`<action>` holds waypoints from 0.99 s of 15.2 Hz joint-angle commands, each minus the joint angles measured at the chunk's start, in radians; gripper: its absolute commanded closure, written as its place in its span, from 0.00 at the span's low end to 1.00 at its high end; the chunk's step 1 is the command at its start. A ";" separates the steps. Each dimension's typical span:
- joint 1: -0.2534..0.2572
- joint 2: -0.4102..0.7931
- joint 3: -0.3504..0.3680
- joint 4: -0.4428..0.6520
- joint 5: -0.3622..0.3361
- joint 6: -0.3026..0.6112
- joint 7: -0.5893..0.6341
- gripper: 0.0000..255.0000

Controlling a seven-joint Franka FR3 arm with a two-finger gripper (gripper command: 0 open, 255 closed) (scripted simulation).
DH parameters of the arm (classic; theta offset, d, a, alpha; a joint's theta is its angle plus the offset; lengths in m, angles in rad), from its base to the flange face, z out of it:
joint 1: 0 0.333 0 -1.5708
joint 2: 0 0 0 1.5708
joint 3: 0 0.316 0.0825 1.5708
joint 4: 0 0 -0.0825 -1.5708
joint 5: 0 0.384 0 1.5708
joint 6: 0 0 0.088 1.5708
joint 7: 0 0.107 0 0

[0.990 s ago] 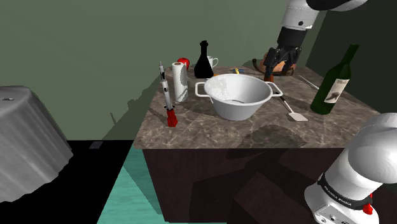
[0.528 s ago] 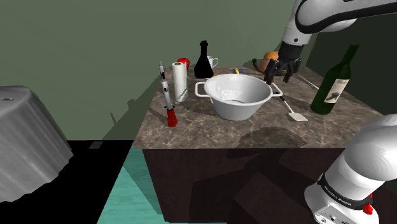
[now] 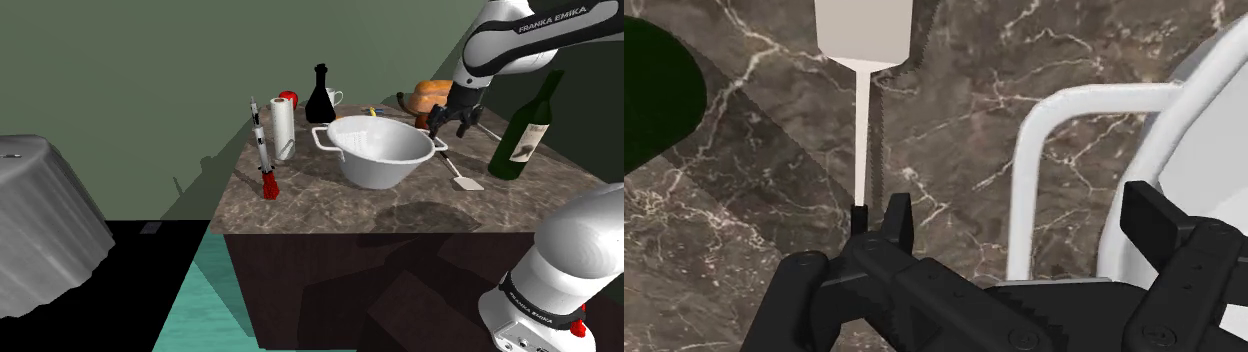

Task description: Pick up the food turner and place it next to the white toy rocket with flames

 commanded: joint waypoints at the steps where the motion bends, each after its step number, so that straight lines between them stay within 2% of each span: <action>1: -0.021 0.057 -0.025 -0.017 -0.013 0.057 0.002 0.00; 8: -0.095 0.220 -0.121 -0.017 -0.047 0.227 0.005 0.00; 15: -0.089 0.289 -0.138 -0.049 -0.034 0.327 -0.007 0.00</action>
